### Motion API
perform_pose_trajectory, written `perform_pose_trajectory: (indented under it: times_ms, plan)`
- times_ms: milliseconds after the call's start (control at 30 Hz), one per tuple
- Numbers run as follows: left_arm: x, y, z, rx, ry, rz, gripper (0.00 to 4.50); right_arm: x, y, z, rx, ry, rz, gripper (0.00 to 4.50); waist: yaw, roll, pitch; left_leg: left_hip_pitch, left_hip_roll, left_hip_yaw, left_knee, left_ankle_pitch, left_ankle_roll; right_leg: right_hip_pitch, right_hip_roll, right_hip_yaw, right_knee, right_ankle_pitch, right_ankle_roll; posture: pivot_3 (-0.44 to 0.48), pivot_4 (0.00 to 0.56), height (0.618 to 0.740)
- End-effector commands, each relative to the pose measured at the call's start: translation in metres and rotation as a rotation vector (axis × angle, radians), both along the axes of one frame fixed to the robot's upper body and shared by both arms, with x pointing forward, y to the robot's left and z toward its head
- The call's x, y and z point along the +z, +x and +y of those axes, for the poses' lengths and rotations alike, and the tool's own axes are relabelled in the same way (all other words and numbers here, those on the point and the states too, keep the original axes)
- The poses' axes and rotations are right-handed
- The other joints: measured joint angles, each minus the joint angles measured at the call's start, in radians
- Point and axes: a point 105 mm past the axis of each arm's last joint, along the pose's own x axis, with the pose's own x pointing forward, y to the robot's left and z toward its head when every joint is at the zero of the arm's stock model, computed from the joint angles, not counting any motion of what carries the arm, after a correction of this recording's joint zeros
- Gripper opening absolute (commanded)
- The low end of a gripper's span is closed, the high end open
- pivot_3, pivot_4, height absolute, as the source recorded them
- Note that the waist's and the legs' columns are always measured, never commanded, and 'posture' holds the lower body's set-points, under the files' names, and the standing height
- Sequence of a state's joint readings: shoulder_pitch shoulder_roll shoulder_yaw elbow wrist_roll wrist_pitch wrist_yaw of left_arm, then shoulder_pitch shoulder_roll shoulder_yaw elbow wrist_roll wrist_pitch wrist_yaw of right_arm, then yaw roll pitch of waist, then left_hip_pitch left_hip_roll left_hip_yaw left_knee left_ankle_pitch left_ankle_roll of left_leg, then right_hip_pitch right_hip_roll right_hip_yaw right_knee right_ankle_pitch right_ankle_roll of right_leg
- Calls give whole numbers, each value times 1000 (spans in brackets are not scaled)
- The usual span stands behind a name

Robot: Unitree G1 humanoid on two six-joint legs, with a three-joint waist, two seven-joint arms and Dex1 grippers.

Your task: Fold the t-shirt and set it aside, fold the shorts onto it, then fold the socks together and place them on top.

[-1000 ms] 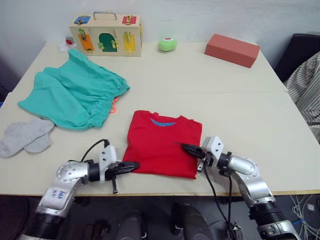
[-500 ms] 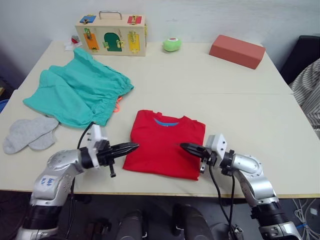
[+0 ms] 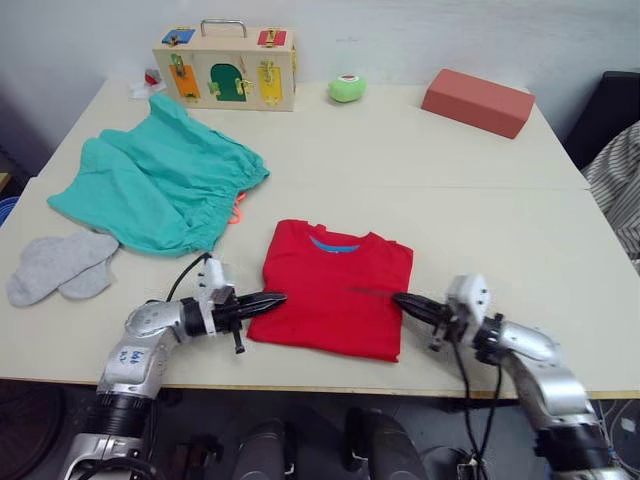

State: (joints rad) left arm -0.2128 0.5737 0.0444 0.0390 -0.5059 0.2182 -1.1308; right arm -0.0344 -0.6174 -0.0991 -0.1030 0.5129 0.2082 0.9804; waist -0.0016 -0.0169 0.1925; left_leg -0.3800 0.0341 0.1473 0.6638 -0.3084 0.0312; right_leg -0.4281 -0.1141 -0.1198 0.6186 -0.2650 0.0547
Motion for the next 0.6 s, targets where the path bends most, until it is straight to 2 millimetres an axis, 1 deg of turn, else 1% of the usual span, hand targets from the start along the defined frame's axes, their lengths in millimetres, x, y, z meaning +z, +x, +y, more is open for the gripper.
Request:
perform_pose_trajectory:
  times_ms: [33, 67, 100, 167, 233, 267, 300, 333, 367, 400, 533, 600]
  plan:
    - [26, -11, 8, -30, 1, -78, 1435, 19, -11, -13, -5, 73, 172, 1465, -2, 0, 0, 0, 0, 0, 0, -1, 2, 0, 0, 0, 0, 0, 0, 0, 150, 740]
    - [29, -13, 10, -32, 4, -82, 1802, 19, -13, -16, -14, 93, 253, 1881, -2, 0, 0, 0, 0, 0, 0, -3, 4, 0, 0, 0, 0, 0, 0, 0, 150, 740]
    - [34, -18, 11, -44, 10, -91, 2141, 15, -14, -20, -44, 104, 366, 2267, -2, 0, 0, 1, 1, 0, 0, -3, 5, 0, 0, 1, 0, 0, 0, 0, 150, 740]
    - [40, -25, 10, -65, 20, -98, 2805, 8, -15, -24, -84, 96, 502, 2961, -1, 0, 0, 1, 1, 0, 0, -3, 5, 0, 0, 0, 1, -1, -1, 0, 150, 740]
    - [40, -37, 9, -104, 58, -111, 3371, 5, -12, -21, -92, 83, 563, 3591, -3, 0, 0, 1, 2, -1, 0, -3, 5, 0, 0, 0, 0, -1, -2, 0, 150, 740]
    - [40, -43, 7, -127, 66, -117, 3634, 2, -9, -15, -86, 114, 633, 3846, -2, 1, 0, 0, 2, -1, -1, -3, 4, -1, 0, 0, 0, -2, -3, 0, 150, 740]
    - [41, -50, 4, -161, 60, -136, 4028, -1, -7, -10, -83, 142, 698, 4264, -5, 1, 0, 0, 2, -1, -1, -4, 4, -1, 0, 0, 0, -2, -3, 0, 150, 740]
    - [42, -54, 2, -181, 50, -148, 4307, -3, -6, -4, -72, 146, 742, 4500, -9, 1, 0, 0, 2, 0, -1, -4, 4, -1, 0, 0, 0, -2, -3, 0, 150, 740]
    - [41, -57, 1, -186, 51, -135, 4457, -5, -6, 2, -57, 141, 776, 4500, -7, 1, 0, 0, 2, 0, -1, -3, 4, -1, 0, 0, 0, -2, -3, 0, 150, 740]
    - [39, -57, 1, -185, 53, -124, 4457, -6, -6, 5, -51, 133, 791, 4500, -5, 0, 0, 0, 2, 0, -1, -3, 4, -1, 0, 0, 0, -2, -3, 0, 150, 740]
    - [39, -60, -5, -191, 40, -188, 4457, 0, 6, 39, 20, 168, 879, 4500, -13, 0, 0, 0, 3, 0, -1, -3, 4, -1, 1, -1, 0, -2, -4, 0, 150, 740]
    - [38, -62, -6, -203, 32, -179, 4457, -2, 6, 49, 37, 141, 912, 4500, -17, 0, 0, 0, 3, 0, -1, -3, 3, -1, 1, -1, 1, -2, -4, 0, 150, 740]
